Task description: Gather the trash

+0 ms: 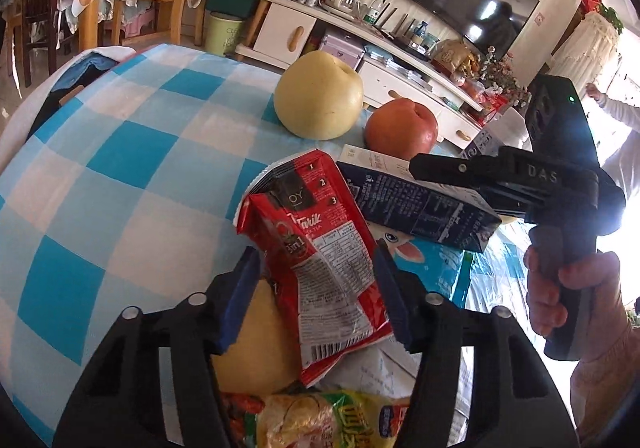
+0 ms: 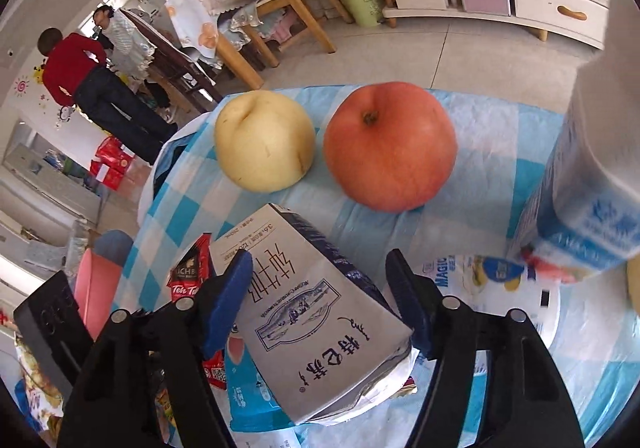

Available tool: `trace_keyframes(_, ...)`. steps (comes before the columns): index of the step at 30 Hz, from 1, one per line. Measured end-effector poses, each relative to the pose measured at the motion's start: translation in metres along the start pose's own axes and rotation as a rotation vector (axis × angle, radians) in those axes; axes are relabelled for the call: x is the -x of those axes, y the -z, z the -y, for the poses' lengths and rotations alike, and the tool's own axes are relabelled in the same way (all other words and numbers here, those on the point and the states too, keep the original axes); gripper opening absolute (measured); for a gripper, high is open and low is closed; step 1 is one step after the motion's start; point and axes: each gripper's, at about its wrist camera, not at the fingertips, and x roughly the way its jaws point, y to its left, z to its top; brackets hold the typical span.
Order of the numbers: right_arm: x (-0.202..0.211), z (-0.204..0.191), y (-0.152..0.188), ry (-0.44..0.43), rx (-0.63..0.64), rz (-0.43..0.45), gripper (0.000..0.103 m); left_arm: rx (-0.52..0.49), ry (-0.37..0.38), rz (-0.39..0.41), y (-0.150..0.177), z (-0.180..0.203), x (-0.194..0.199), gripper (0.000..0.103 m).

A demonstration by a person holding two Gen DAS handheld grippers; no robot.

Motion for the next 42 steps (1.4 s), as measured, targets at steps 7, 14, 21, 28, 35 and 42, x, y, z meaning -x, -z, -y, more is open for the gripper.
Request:
trace_keyframes(7,0.020,-0.008,0.039,-0.061,-0.017,0.001,0.065,-0.052,0.034,-0.066,0.011,0.012,0.006,0.055)
trace_keyframes(14,0.039,-0.024,0.114,0.081,0.057,-0.005,0.068,-0.097,0.092,-0.119,0.036,0.029,0.020,0.053)
trace_keyframes(21,0.080,-0.026,0.178,0.135,0.016,0.011,0.067,-0.207,0.202,-0.205,0.065,0.054,0.033,0.053)
trace_keyframes(28,0.120,-0.016,0.234,0.196,-0.066,0.060,0.074,-0.281,0.199,-0.244,0.076,0.068,0.040,0.064)
trace_keyframes(35,0.156,-0.013,0.228,0.325,-0.146,0.230,0.093,-0.275,0.176,-0.184,0.075,0.080,0.049,0.081)
trace_keyframes(42,0.154,-0.011,0.177,0.308,-0.200,0.306,0.093,-0.323,0.023,-0.178,0.079,0.092,0.028,0.072)
